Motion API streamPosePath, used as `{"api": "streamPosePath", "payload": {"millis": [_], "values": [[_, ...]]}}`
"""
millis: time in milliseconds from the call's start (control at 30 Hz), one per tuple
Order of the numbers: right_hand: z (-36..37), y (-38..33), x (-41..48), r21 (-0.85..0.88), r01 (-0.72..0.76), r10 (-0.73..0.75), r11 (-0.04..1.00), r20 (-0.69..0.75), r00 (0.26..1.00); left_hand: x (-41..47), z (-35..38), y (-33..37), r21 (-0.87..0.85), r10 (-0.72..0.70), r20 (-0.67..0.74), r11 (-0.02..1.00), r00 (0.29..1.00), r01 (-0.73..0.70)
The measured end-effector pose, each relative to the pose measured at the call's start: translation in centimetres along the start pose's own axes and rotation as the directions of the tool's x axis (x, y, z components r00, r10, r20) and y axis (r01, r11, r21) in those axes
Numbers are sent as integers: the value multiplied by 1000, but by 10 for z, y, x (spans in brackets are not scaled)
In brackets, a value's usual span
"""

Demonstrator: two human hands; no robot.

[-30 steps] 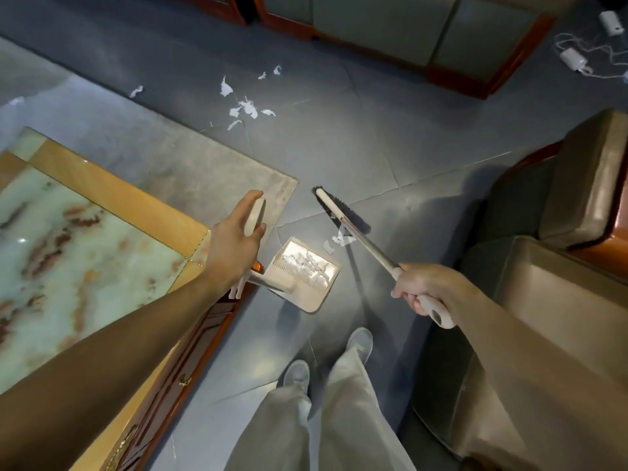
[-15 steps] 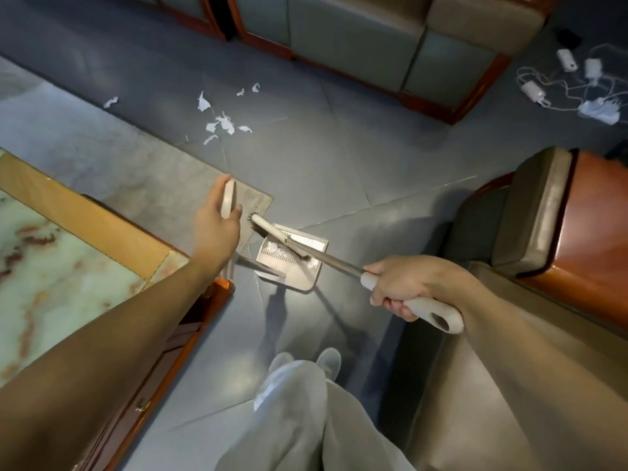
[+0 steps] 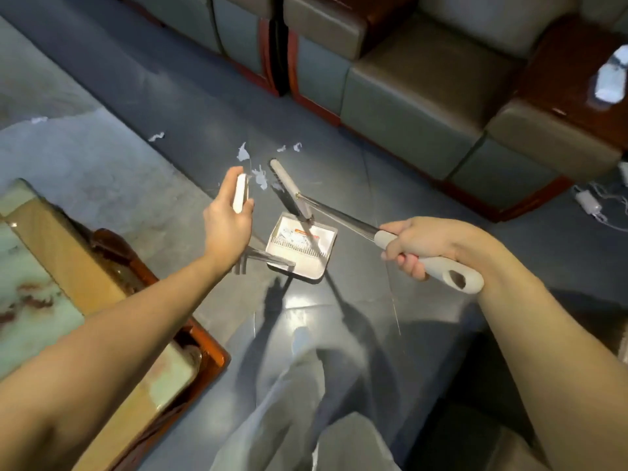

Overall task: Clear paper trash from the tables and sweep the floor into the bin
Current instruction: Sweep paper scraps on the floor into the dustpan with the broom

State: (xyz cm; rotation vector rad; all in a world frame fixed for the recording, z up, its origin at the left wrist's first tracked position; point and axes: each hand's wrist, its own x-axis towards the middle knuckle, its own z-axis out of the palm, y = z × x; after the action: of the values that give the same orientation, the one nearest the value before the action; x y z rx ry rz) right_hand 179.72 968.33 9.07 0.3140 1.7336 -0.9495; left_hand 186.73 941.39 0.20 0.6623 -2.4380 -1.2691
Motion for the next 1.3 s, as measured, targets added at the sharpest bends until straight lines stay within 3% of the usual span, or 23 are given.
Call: {"api": "streamPosePath", "payload": {"millis": [133,300,467,733,1067,1300], "values": [[-33,-69,44,42,24,-24,999,-1,1000,71,12,11,-7,-6,9,1000,1000,6],[-57,-141,118,0,62,-62,998,-86,994,141,25,5,-9,-115,-73,993,991,115],[-103,-220,200,-259,81,-114,962,-115,987,195,44,-4,20,-229,-128,972,965,233],[-167,-347,314,-520,74,-123,851,-59,991,260,70,-1,32,-364,-264,922,893,386],[-154,-400,341,-352,-78,138,933,150,979,300,102,18,-72,-482,-352,869,802,490],[-174,-437,338,-450,50,25,891,159,987,314,116,25,-106,-513,-400,849,759,518]]}}
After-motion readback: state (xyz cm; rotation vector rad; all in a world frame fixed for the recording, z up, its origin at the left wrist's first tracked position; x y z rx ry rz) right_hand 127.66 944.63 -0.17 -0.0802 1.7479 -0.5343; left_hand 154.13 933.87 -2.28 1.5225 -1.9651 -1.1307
